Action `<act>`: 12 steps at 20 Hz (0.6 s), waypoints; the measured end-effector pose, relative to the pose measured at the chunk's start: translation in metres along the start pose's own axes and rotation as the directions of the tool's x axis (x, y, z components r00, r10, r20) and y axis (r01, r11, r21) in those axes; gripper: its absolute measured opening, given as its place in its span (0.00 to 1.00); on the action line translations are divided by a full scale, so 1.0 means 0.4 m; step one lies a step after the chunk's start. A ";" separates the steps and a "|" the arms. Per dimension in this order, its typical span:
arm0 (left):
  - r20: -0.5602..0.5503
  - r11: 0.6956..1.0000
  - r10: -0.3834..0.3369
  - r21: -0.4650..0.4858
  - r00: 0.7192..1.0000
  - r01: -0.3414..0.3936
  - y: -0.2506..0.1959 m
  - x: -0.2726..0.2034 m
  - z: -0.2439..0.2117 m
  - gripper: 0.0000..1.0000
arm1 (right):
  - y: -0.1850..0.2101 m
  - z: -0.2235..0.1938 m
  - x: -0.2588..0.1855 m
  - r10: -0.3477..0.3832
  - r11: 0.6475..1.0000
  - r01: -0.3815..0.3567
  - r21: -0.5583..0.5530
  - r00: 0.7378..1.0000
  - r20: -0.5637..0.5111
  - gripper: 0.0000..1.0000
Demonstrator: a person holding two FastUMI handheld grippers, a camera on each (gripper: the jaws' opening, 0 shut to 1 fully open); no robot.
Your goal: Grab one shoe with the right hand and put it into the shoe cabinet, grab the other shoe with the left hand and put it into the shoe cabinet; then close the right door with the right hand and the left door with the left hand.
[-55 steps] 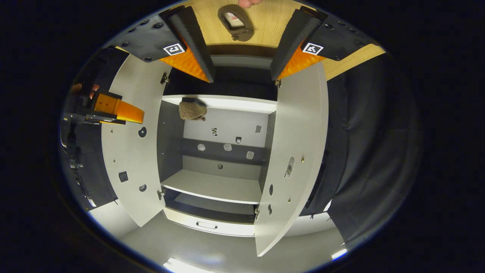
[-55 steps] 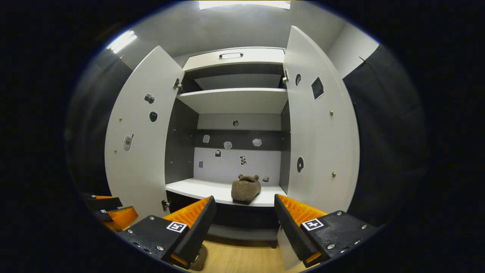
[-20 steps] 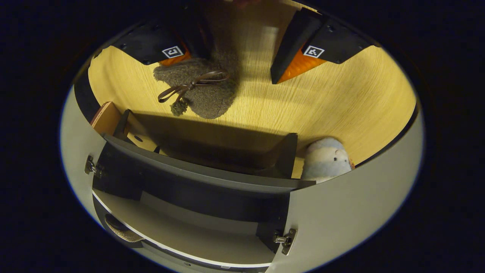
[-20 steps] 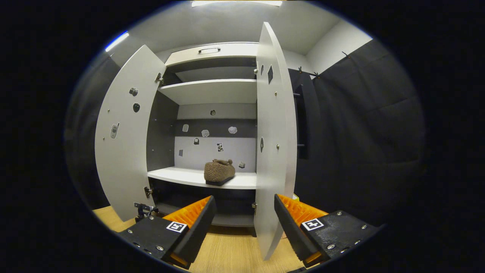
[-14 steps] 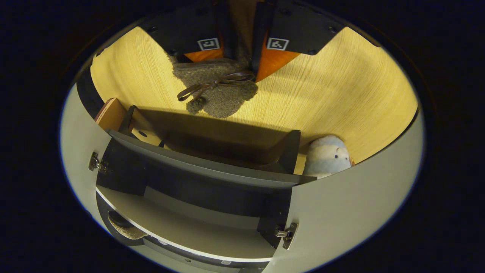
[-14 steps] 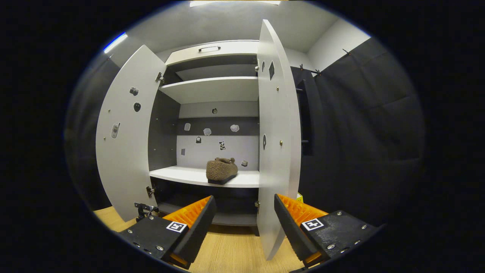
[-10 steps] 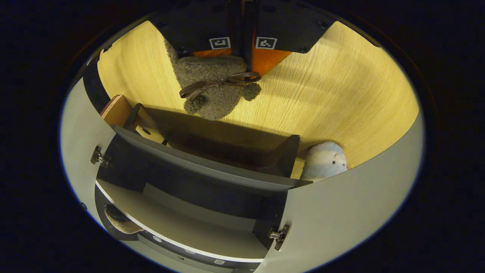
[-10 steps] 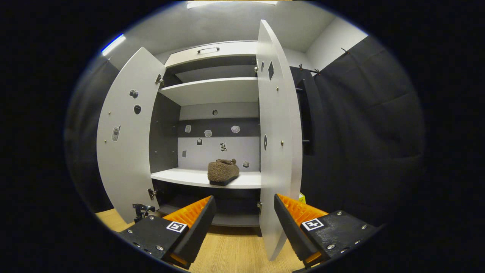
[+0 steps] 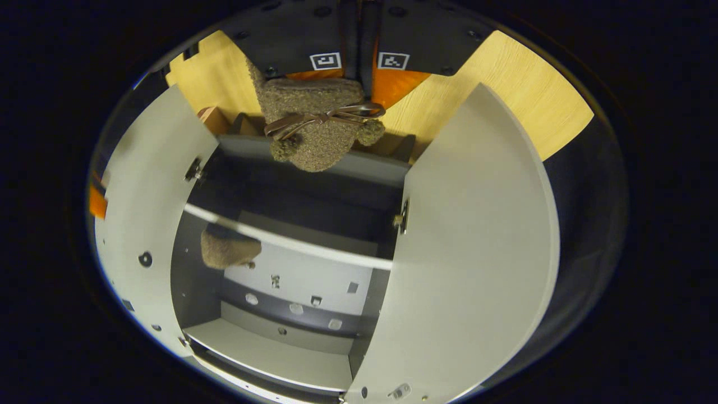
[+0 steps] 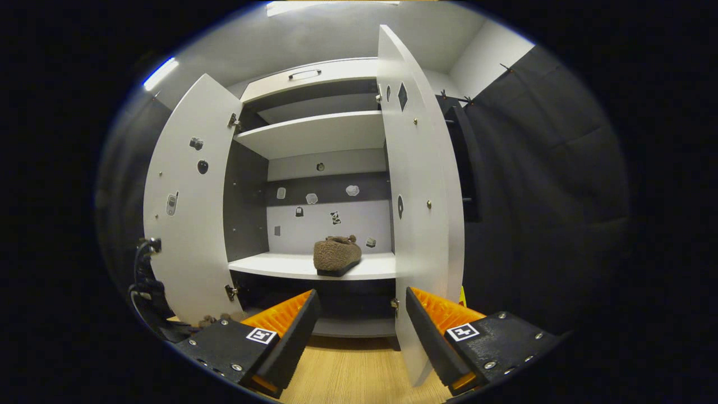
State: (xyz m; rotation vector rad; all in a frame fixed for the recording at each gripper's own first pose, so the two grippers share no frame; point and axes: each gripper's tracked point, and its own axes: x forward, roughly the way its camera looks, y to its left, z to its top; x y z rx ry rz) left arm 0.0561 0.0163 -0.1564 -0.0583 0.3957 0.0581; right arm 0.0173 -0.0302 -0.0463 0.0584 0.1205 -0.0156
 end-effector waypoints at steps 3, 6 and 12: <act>0.084 0.998 -0.036 0.057 0.996 0.031 -0.055 -0.001 0.213 0.09 | 0.008 0.001 -0.001 0.011 1.000 -0.011 0.018 1.000 -0.003 0.94; 0.164 0.993 -0.110 0.053 0.980 0.103 -0.127 0.035 0.406 0.09 | -0.002 0.006 -0.007 0.005 1.000 -0.005 0.028 1.000 0.000 0.98; 0.229 0.988 -0.139 0.095 0.964 0.120 -0.236 0.235 0.677 0.09 | -0.038 0.005 -0.027 -0.030 0.998 0.031 0.049 0.999 -0.014 0.94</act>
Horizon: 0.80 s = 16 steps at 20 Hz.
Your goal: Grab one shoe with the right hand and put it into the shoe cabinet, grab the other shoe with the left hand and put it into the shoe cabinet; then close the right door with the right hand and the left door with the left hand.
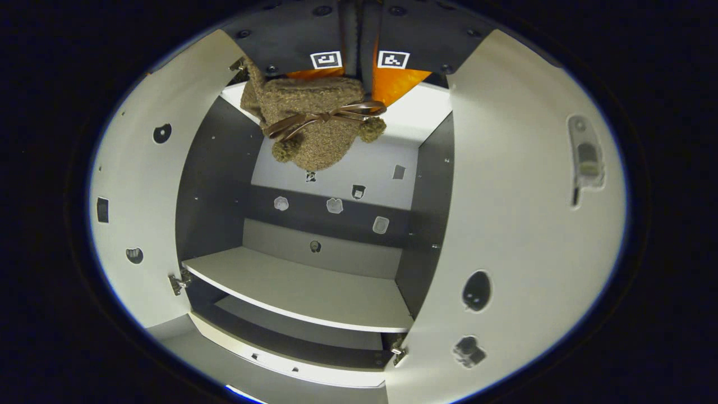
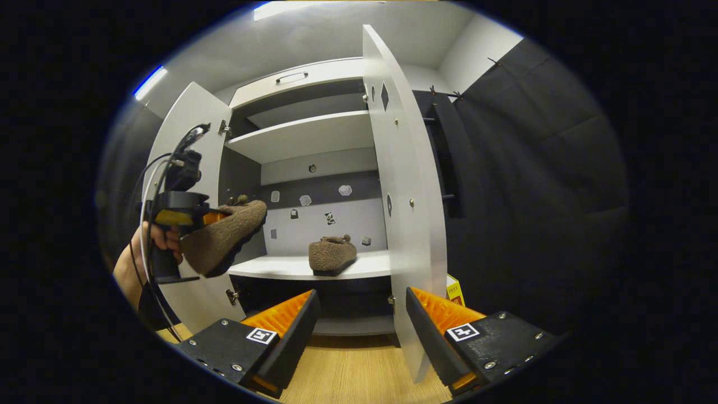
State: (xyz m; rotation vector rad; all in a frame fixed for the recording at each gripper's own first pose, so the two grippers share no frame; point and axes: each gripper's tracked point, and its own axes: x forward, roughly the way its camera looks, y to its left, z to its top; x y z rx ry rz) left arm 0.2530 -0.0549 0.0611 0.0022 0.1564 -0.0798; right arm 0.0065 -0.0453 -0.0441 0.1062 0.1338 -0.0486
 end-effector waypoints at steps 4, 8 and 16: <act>-0.084 0.996 0.062 0.074 0.994 -0.056 0.030 0.220 -0.009 0.09 | -0.007 0.002 -0.006 -0.008 1.000 0.008 0.004 1.000 -0.002 0.94; -0.225 0.984 0.106 0.162 0.969 -0.070 0.038 0.363 -0.127 0.09 | -0.009 -0.006 -0.008 -0.010 1.000 0.010 -0.001 1.000 -0.017 0.94; -0.382 0.971 0.190 0.206 0.905 -0.117 0.079 0.445 -0.292 0.11 | -0.012 -0.002 0.006 -0.008 1.000 0.008 -0.009 1.000 -0.016 0.94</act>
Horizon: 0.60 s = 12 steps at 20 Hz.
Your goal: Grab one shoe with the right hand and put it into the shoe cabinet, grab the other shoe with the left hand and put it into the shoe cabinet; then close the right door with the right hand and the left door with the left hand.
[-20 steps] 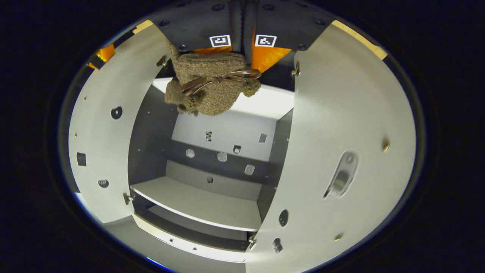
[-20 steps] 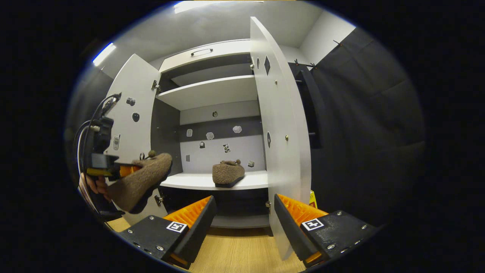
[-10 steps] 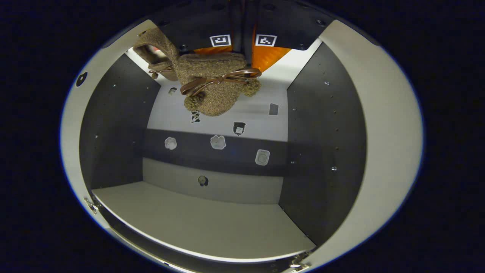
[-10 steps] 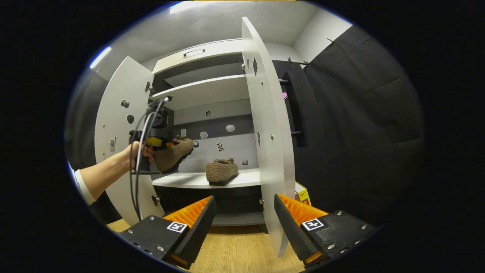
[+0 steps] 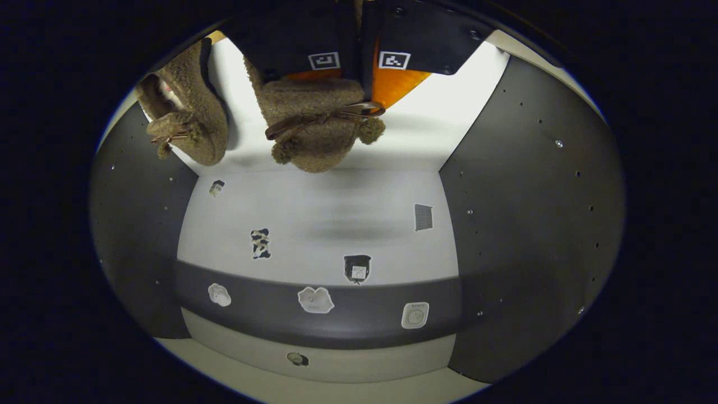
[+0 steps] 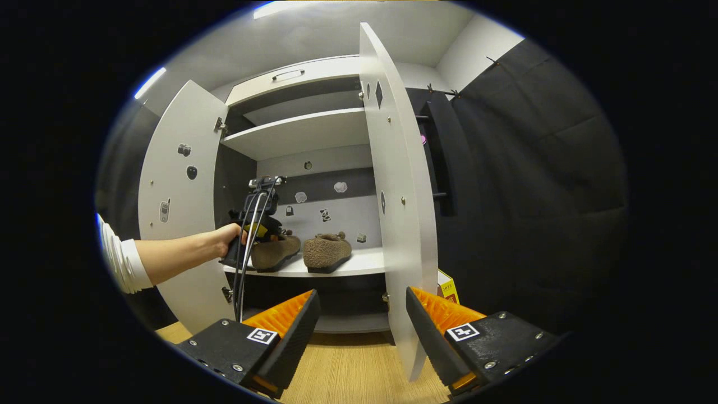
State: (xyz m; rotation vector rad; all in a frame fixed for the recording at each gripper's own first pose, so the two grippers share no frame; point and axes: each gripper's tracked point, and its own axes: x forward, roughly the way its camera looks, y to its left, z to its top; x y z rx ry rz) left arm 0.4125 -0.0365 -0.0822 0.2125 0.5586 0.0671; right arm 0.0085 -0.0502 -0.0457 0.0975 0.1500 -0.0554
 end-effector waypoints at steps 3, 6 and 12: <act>-0.006 1.000 0.009 -0.028 1.000 -0.009 0.005 0.005 -0.011 0.28 | 0.006 -0.002 0.006 0.007 1.000 -0.007 0.002 1.000 -0.002 0.94; -0.003 0.999 0.012 -0.037 1.000 -0.012 0.010 -0.002 -0.008 0.35 | 0.007 -0.004 0.009 0.009 1.000 -0.009 -0.003 1.000 -0.001 0.94; 0.053 0.999 0.040 -0.009 0.998 -0.040 0.038 -0.052 0.015 0.85 | 0.022 -0.012 0.010 0.028 1.000 -0.028 0.002 1.000 -0.008 0.94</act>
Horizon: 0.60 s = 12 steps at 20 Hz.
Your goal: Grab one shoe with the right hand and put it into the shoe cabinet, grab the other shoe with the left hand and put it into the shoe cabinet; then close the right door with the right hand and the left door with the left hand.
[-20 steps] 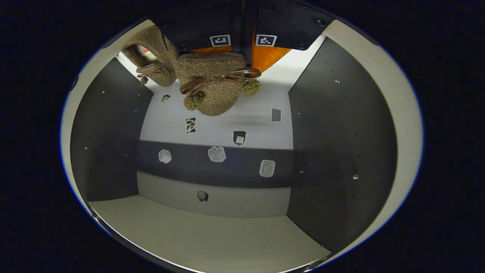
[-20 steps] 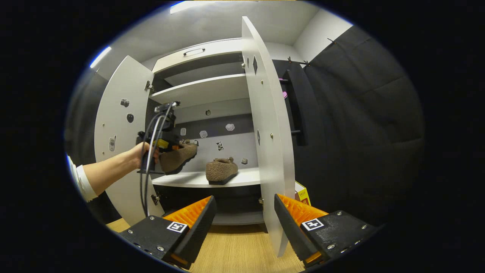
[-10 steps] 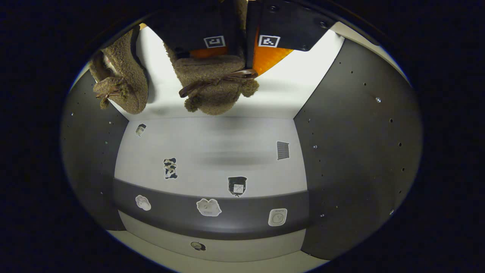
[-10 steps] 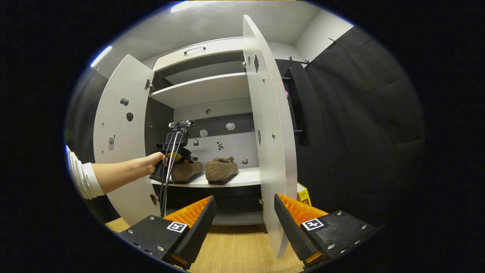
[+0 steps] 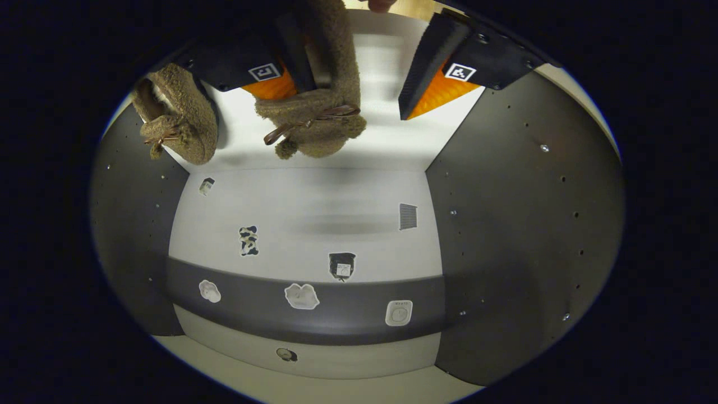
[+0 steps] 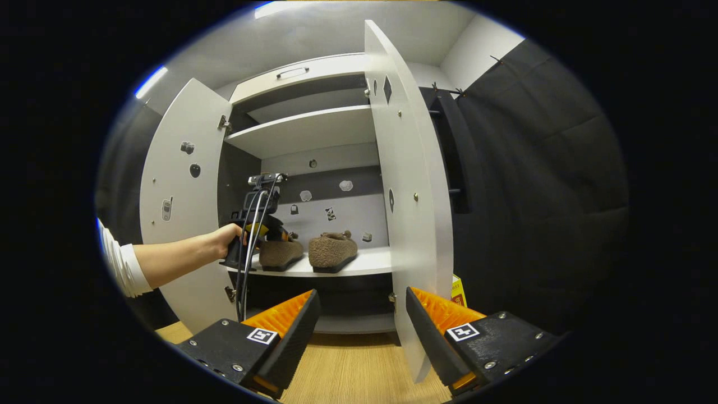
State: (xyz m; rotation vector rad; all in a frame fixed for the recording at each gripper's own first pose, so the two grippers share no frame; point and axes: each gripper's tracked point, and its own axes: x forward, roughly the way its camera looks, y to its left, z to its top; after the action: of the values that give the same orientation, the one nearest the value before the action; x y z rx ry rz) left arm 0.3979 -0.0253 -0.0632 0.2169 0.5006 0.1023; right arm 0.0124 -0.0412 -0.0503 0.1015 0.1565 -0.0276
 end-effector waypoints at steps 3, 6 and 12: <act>0.036 1.000 0.002 0.002 0.999 -0.002 0.011 -0.035 0.005 0.97 | 0.010 0.000 0.002 0.007 1.000 -0.007 0.006 1.000 0.002 0.94; 0.040 0.999 -0.035 -0.008 0.999 0.035 0.008 -0.073 0.002 0.97 | 0.014 0.005 0.002 0.011 1.000 -0.011 0.007 1.000 0.003 0.94; 0.187 0.993 -0.118 -0.008 0.975 0.121 -0.004 -0.230 0.065 0.97 | 0.024 0.009 -0.004 0.017 1.000 -0.017 -0.001 1.000 0.008 0.94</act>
State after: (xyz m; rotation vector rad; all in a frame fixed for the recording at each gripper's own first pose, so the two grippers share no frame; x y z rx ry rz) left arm 0.3302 -0.0451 0.0013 0.1745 0.3251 -0.0307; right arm 0.0116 -0.0320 -0.0454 0.1019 0.1475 -0.0114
